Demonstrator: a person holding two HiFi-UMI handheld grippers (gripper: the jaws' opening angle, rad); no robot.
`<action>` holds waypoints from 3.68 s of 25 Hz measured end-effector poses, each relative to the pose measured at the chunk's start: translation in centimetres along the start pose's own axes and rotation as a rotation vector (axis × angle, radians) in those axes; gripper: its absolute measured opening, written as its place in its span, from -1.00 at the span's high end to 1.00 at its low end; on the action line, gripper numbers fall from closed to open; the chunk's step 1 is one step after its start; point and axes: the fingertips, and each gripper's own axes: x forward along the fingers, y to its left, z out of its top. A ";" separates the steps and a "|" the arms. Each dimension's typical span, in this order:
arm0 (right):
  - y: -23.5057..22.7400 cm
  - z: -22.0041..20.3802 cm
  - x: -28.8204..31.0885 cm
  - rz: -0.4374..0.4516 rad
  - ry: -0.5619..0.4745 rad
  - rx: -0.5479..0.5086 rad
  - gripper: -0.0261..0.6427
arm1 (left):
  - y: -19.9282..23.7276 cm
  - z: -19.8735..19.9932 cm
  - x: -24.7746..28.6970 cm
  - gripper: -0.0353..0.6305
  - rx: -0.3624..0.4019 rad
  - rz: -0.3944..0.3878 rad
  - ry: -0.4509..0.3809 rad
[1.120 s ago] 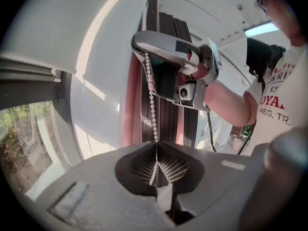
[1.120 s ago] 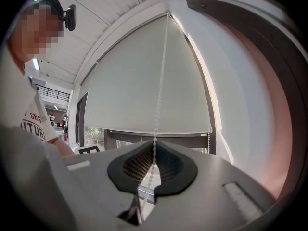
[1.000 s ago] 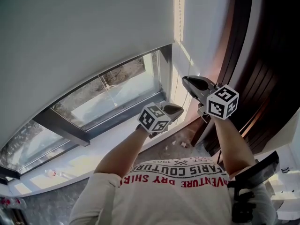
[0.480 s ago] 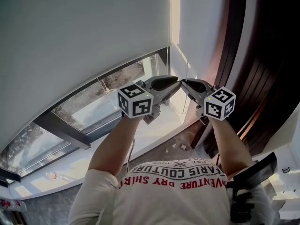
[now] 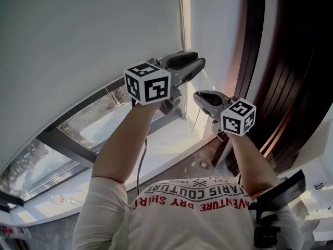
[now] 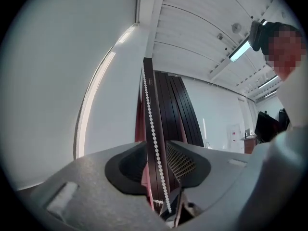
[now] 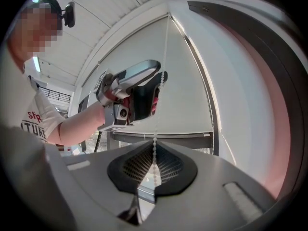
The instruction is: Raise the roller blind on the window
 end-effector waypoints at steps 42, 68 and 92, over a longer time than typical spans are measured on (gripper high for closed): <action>2.4 -10.3 0.0 -0.017 0.142 0.122 0.88 | -1.5 -9.2 -1.9 0.88 -0.062 -0.008 0.143; 3.3 -20.0 -1.1 -0.008 0.318 0.189 0.88 | -3.0 -19.1 -3.2 0.87 -0.069 0.038 0.284; 1.2 9.7 -1.2 0.093 -0.067 0.033 0.39 | -3.3 -18.6 -5.4 0.87 -0.047 0.025 0.283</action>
